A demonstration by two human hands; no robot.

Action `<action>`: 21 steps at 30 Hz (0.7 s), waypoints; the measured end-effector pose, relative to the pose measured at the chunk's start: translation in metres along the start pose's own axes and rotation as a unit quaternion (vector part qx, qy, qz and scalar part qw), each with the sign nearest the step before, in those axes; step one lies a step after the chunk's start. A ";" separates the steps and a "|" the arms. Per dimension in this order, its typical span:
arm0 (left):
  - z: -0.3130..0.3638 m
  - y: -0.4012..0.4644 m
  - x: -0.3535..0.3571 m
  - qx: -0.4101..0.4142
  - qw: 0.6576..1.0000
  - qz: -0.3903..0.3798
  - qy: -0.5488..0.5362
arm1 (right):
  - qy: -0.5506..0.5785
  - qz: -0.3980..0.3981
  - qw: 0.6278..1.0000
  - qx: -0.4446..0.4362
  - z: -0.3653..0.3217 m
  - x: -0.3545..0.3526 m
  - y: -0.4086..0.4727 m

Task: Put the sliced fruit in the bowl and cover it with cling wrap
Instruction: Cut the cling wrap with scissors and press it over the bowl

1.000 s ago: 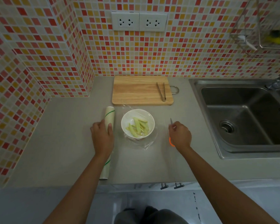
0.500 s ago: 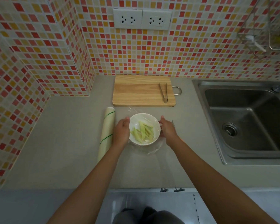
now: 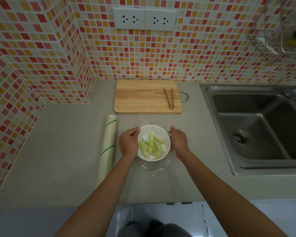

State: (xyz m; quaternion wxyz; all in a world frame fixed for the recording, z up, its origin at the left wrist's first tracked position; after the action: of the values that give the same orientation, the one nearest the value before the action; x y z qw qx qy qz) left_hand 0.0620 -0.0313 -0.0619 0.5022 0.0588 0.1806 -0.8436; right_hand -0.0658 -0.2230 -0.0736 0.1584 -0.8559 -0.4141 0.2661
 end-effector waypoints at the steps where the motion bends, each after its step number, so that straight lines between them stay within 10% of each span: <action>1: 0.000 0.000 0.000 0.001 1.000 -0.003 0.000 | -0.010 0.003 1.000 -0.003 -0.001 0.000 0.000; 21: 0.015 -0.005 -0.009 0.009 0.999 -0.014 -0.034 | 0.011 0.013 0.993 -0.117 -0.013 0.019 -0.010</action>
State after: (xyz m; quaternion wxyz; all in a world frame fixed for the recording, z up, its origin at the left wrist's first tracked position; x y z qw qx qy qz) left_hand 0.0629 -0.0271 -0.0445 0.4959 0.0320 0.1561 -0.8537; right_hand -0.0541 -0.2028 -0.0643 0.0584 -0.8769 -0.4294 0.2080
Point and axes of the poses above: each hand's wrist, its own y-axis towards the middle knuckle, its own x-axis out of the palm, z = x × y, the point moved 8 cm from there along y, towards the middle knuckle, and after that the axes turned 15 degrees about -z, right-handed, at the moved point
